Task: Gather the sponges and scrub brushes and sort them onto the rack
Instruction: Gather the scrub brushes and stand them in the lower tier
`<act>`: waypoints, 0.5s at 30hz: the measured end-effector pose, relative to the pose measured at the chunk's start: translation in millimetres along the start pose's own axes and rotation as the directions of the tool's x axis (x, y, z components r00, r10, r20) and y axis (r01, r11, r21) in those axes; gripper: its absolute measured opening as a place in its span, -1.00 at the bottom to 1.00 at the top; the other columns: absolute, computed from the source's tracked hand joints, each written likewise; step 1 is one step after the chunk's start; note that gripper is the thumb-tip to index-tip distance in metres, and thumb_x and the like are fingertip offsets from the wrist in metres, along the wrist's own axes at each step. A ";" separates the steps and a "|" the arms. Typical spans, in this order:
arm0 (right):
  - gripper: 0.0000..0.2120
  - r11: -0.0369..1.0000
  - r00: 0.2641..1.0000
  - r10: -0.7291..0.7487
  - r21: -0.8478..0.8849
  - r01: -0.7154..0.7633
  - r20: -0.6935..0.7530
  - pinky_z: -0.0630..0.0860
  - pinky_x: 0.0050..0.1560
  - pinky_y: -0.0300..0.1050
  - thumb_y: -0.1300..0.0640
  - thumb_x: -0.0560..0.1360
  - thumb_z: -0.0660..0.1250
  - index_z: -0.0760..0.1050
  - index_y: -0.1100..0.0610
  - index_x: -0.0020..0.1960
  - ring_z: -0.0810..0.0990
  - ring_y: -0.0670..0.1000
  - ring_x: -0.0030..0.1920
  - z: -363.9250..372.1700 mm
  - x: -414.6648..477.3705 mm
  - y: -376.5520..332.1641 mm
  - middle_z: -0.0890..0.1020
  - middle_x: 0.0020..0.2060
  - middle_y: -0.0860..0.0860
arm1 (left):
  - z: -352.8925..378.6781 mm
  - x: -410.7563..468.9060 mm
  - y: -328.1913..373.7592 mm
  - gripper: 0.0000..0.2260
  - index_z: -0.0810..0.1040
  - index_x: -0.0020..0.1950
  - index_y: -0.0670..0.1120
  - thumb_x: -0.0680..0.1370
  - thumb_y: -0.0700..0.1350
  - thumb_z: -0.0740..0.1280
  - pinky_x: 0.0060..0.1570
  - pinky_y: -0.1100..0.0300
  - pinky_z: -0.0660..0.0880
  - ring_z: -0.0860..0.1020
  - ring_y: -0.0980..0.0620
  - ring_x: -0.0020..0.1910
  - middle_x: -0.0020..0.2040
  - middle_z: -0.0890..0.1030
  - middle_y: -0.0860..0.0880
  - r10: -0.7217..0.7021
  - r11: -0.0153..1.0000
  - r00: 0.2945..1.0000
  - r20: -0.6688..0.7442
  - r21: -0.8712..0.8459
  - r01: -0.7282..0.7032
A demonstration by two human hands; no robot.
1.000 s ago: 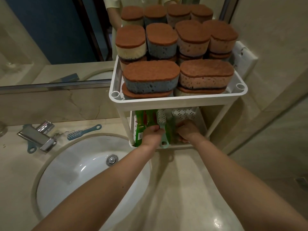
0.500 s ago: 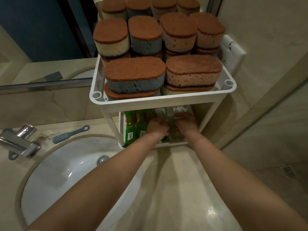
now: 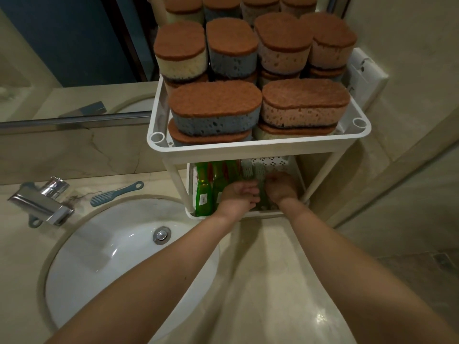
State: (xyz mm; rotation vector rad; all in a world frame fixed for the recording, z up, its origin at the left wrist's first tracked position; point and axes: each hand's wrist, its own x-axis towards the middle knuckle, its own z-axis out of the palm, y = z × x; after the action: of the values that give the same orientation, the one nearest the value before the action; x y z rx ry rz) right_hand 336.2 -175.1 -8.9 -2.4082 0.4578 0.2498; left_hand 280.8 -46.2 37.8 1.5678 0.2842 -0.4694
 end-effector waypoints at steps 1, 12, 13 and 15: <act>-0.74 1.000 1.000 -0.005 0.015 0.006 -0.026 0.34 -0.09 -0.20 0.17 0.60 0.12 0.52 0.06 -0.18 0.50 0.03 -0.12 -0.6 -4.7 -1.0 0.65 0.04 0.10 | -1.5 -3.1 -0.1 -0.68 0.47 0.33 -0.20 0.59 -0.37 0.20 -0.07 0.28 0.54 0.58 0.02 -0.04 0.15 0.58 -0.16 -0.001 1.000 1.000 -0.004 -0.012 0.001; -0.80 0.873 0.935 -0.246 0.361 0.328 -0.253 0.39 -0.30 -0.18 0.17 0.51 0.28 0.50 -0.09 -0.20 0.53 -0.14 -0.29 33.5 -105.8 -19.6 0.56 -0.35 -0.20 | -49.5 -54.6 -38.9 -0.70 0.51 0.13 -0.11 0.68 -0.21 -0.03 -0.59 0.28 0.35 0.43 0.04 -0.61 -0.59 0.44 -0.02 0.085 0.996 0.982 -0.170 0.033 -0.080; -0.81 0.879 0.937 -0.270 0.339 0.334 -0.221 0.38 -0.31 -0.17 0.17 0.50 0.29 0.50 -0.10 -0.21 0.52 -0.15 -0.31 41.3 -112.5 -21.7 0.55 -0.37 -0.20 | -58.4 -60.2 -44.0 -0.69 0.51 0.11 -0.10 0.66 -0.24 -0.03 -0.59 0.29 0.34 0.42 0.04 -0.61 -0.59 0.43 -0.01 0.091 0.996 0.977 -0.194 0.041 -0.085; -0.83 0.871 0.923 -0.348 0.308 0.384 -0.165 0.42 -0.30 -0.13 0.18 0.49 0.29 0.52 -0.07 -0.21 0.52 -0.13 -0.32 57.0 -125.2 -28.2 0.56 -0.38 -0.15 | -78.9 -69.4 -52.8 -0.72 0.49 0.09 -0.08 0.62 -0.25 0.00 -0.55 0.28 0.35 0.44 0.05 -0.58 -0.57 0.46 -0.02 0.093 0.996 0.960 -0.266 0.026 -0.090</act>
State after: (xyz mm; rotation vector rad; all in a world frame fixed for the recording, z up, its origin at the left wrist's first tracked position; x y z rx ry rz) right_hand 228.5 -85.5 0.7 -2.1214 0.0682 -0.1178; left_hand 205.0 42.5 23.2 1.6510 0.4130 -0.1870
